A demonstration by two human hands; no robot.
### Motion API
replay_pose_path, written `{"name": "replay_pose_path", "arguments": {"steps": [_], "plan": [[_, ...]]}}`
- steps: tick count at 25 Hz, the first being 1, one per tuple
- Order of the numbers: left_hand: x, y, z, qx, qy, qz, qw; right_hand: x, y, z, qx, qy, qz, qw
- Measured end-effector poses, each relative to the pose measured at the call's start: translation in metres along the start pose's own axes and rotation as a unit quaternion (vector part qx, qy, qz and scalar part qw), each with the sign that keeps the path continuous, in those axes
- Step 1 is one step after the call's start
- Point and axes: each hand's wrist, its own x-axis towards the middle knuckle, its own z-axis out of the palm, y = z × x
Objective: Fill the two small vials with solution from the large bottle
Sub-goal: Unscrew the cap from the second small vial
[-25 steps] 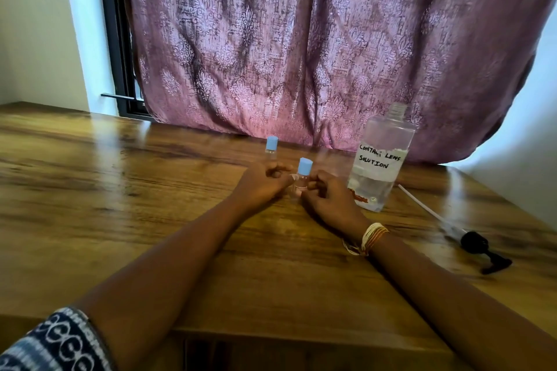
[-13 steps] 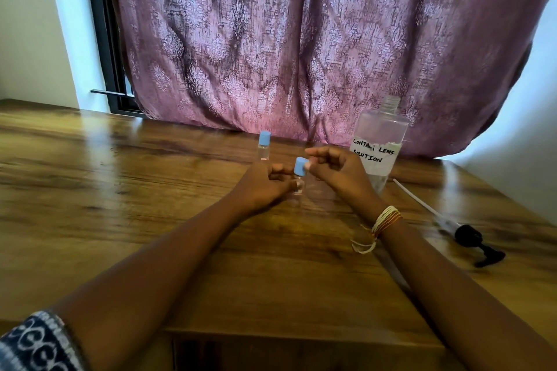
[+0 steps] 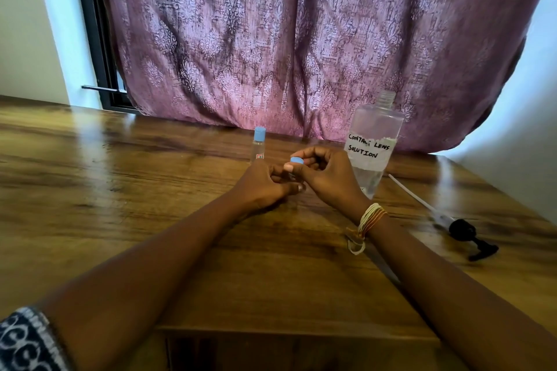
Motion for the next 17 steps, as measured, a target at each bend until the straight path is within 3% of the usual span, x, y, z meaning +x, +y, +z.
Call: {"name": "replay_pose_path", "arguments": {"steps": [8, 15, 17], "plan": [[-0.001, 0.001, -0.001, -0.019, -0.041, 0.012, 0.999, 0.0, 0.0, -0.018, 0.043, -0.117, -0.026, 0.992], [0.0, -0.004, -0.003, -0.027, -0.043, 0.002, 0.999, 0.0, 0.01, -0.012, 0.069, -0.055, 0.01, 0.996], [0.001, -0.004, -0.003, -0.024, -0.043, -0.009, 0.999, 0.001, 0.011, -0.015, 0.109, -0.075, 0.019, 0.991]]}}
